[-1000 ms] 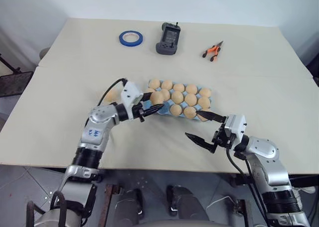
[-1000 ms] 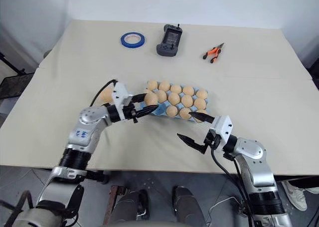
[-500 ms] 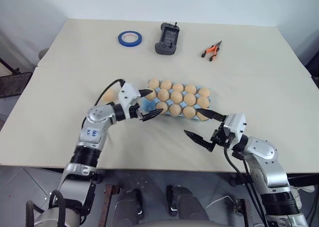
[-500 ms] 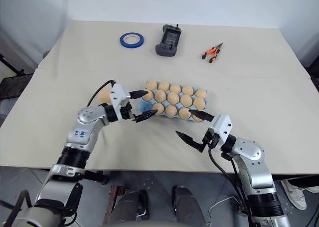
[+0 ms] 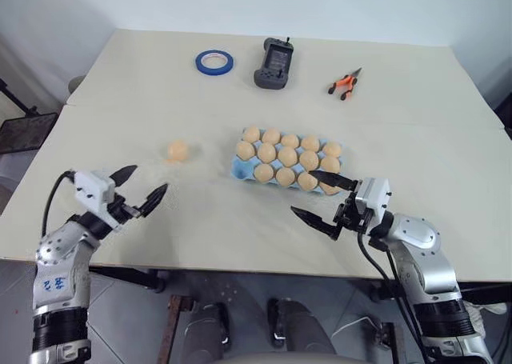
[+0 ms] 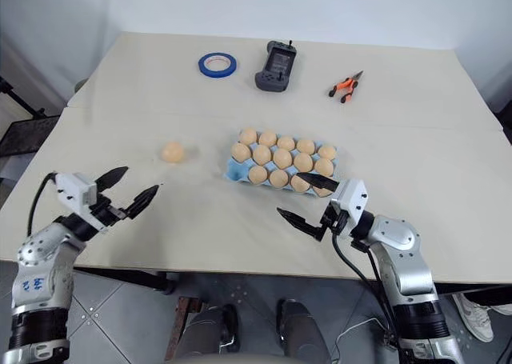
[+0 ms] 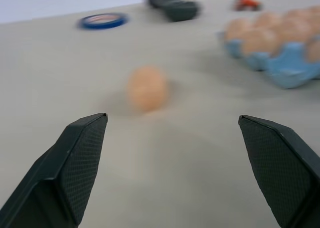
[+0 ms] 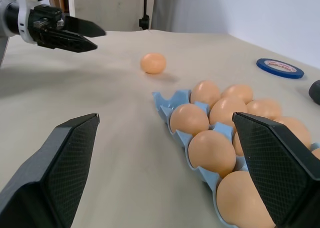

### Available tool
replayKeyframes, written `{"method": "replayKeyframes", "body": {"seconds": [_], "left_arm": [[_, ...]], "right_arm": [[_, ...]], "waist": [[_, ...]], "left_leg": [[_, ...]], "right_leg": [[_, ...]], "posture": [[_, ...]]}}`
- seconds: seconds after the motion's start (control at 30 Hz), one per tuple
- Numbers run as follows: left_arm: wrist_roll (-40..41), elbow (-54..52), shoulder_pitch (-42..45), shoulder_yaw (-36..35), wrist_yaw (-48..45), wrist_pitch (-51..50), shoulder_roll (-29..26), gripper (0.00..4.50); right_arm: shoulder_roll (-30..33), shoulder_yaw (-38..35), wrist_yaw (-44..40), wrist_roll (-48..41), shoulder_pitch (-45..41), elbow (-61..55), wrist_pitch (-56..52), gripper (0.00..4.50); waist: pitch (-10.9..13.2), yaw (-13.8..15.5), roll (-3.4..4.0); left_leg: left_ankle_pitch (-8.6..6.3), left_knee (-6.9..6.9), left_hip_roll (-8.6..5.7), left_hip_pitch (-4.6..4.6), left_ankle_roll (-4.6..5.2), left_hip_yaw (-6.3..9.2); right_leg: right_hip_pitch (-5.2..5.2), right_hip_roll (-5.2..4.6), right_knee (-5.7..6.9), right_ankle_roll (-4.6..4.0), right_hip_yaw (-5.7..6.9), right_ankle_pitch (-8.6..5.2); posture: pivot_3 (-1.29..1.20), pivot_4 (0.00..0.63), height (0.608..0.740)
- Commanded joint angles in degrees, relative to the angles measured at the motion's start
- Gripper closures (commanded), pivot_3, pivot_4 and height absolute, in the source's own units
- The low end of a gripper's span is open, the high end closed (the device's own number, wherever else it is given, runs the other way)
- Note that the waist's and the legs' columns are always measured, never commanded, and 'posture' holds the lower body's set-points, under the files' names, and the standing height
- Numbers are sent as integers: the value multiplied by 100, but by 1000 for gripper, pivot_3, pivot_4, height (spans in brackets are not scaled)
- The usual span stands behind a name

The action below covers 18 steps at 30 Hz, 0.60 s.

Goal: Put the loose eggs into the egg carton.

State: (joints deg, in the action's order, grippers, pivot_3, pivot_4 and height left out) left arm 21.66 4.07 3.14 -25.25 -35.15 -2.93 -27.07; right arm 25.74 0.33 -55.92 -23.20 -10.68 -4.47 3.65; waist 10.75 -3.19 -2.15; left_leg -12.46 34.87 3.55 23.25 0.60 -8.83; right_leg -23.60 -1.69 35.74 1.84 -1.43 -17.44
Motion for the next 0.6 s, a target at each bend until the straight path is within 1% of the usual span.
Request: {"method": "replayKeyframes", "body": {"seconds": [0.03,0.13,0.23,0.33,0.5,0.6], "left_arm": [[42,-402,-203,-47,461,-257,139,25],[20,-451,6,133,594,-371,197,25],[-59,-160,538,325,745,-451,172,25],[-252,324,1231,563,868,-514,122,25],[-696,1547,2374,1005,990,-528,97,25],[-880,2272,2905,1154,1052,-389,113,25]], "right_arm": [[-42,-42,-111,-117,-116,7,137,0],[-66,-41,-156,-90,-144,72,170,0],[-89,-26,-172,-60,-180,121,187,0],[-102,-18,-166,-48,-216,149,194,0],[-117,0,-123,-31,-229,144,205,0],[-140,16,-78,-16,-225,119,211,0]], "waist": [[0,-1,0],[0,23,-1],[0,33,-1],[0,24,-1],[0,8,-1],[0,6,-1]], "left_leg": [[-1,-3,0,3,1,0],[3,-10,6,3,-5,1],[4,-11,11,4,-7,1],[4,-10,10,3,-7,-2],[5,-12,12,3,-7,-13],[3,-14,19,3,-13,-18]], "right_leg": [[-2,0,-3,4,0,2],[-3,2,-4,8,20,4],[0,0,-4,2,33,1],[3,0,-3,7,32,4],[-3,5,3,64,36,36],[-12,12,13,59,40,32]], "posture": [[0,150,740],[0,150,740],[0,150,740],[0,150,740],[0,150,740],[0,150,740]]}}
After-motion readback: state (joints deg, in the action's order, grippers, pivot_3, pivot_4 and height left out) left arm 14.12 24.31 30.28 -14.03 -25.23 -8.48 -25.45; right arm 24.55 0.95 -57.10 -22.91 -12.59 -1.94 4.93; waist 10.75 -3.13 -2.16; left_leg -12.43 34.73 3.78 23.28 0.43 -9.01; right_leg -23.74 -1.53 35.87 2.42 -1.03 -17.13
